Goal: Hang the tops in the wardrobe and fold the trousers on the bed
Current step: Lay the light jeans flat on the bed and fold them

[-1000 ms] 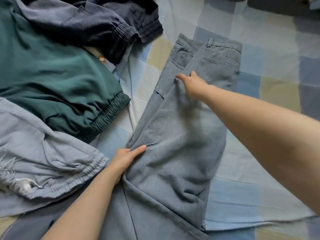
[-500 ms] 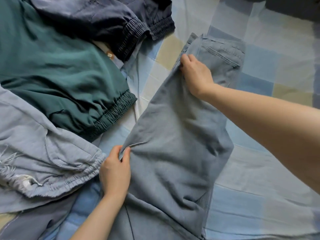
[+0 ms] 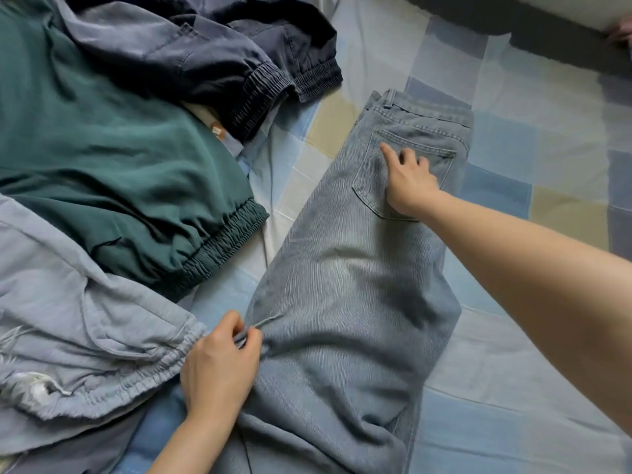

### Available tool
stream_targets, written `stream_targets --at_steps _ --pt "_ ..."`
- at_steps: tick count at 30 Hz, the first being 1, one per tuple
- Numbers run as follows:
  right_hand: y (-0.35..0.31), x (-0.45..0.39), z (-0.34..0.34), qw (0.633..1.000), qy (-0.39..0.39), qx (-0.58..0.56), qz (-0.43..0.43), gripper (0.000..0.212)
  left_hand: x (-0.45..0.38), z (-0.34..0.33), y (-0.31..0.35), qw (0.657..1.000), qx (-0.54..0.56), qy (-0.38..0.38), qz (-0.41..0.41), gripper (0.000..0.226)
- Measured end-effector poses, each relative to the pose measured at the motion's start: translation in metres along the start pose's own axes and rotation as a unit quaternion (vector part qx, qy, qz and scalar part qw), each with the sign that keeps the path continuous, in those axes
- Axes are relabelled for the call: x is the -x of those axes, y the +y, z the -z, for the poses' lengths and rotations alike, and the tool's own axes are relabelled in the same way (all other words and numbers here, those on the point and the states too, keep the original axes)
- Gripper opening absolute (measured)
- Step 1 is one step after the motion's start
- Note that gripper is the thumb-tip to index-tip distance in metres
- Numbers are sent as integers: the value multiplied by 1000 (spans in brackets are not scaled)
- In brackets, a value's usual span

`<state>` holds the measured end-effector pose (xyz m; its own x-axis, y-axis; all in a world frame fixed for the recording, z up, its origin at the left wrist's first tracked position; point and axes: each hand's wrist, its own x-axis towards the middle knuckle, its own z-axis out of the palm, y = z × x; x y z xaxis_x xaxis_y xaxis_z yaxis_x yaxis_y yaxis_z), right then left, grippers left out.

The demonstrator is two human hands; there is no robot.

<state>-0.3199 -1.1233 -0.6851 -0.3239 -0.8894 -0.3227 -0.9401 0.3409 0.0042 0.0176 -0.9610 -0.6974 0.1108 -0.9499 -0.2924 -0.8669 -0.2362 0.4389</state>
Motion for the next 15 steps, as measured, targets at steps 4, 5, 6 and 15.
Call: stream_targets --at_steps 4,5,6,15 --pt "5 -7 12 995 13 80 56 91 -20 9 24 985 -111 8 -135 16" --pt "-2 -10 15 991 23 95 97 91 -31 6 35 976 -127 16 -175 33" --pt "-10 -14 17 984 31 108 138 90 -45 1 48 968 -142 14 -205 47" --pt "-46 -23 21 952 51 217 208 59 -64 -37 71 913 -201 41 -353 53"
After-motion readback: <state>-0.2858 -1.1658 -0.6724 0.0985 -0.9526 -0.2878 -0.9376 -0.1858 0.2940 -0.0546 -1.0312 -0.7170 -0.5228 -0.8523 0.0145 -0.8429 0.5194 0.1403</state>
